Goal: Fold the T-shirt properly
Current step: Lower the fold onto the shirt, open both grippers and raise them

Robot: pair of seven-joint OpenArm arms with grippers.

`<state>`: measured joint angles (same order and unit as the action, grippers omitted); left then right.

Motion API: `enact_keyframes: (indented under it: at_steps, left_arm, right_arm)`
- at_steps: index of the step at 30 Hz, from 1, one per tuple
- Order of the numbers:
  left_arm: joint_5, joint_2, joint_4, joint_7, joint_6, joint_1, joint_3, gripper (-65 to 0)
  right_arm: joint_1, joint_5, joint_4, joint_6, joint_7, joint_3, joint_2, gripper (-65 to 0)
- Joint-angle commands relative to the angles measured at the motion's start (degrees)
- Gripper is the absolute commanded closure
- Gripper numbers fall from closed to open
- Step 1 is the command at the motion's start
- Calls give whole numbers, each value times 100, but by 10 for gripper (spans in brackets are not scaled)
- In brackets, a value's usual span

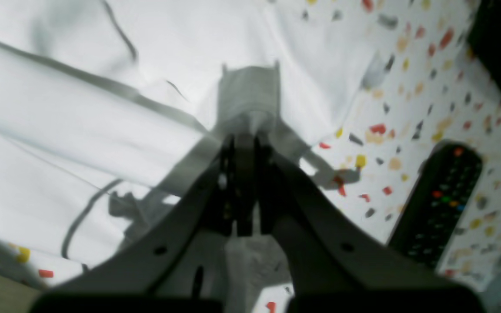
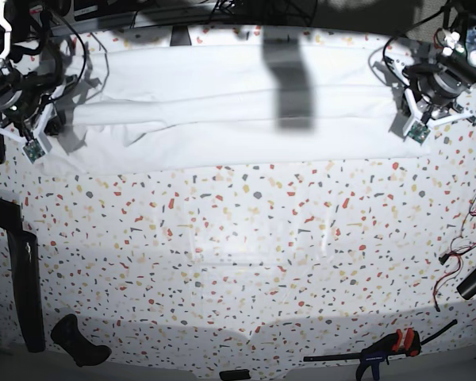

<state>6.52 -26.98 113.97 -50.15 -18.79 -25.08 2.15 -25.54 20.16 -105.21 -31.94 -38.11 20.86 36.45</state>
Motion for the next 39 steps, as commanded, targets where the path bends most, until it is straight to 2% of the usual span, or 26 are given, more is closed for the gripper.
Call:
enact_keyframes:
  at_steps: [1,4,5,8,10,11,13,18,20,23,25,27,33,37,39]
  left_arm:
    - [-4,-81,107,46,39,13,39,0]
    - [-4,-81,107,33,37,13,39,0]
    - [-7,-81,107,17,37,13,39,0]
    - [-9,-81,107,-101,37,15,39,0]
    - [-63,-81,107,-175,37,13,39,-121]
    - [-111,-81,107,-177,39,13,39,-179]
    - [-321,-81,107,-170,44,15,39,-251]
    - [-1043,-81,109,-28,122,17,39,-263]
    - [-1539,-83,109,216,651,20,39,-263]
    - [-2356,-83,109,313,1443,35,39,-263]
    - [-2653,-83,116,310,1943,48,39,-263]
    - [-2750,-81,136,343,2120,46,39,-263]
    - [-1860,-81,660,721,2057,46,39,-263]
    - [-791,-81,1220,726,1449,44,39,-263]
    - [-234,-81,1405,741,1193,44,39,-263]
  right_arm:
    - [68,-11,4,37,76,50,48,0]
    - [107,2,120,31,81,50,-125,0]
    - [107,0,120,22,81,50,-175,-19]
    - [105,-24,120,22,63,50,-254,-209]
    - [105,-24,120,24,-31,50,-260,-306]
    - [107,-24,120,24,-107,50,-260,-333]
    - [107,-26,120,24,-201,50,-260,-338]
    - [166,-24,118,76,-313,50,-249,-338]
    - [334,-68,118,280,-404,57,-249,-338]
    - [734,-411,118,953,-629,57,-249,-338]
    - [1019,-612,118,1314,-693,57,-249,-338]
    - [1285,-627,118,1425,-688,57,-249,-338]
    - [1764,286,-133,1314,-614,55,-251,-338]
    - [1759,793,-514,697,-540,55,-273,-338]
    - [1762,988,-710,509,-535,55,-308,-338]
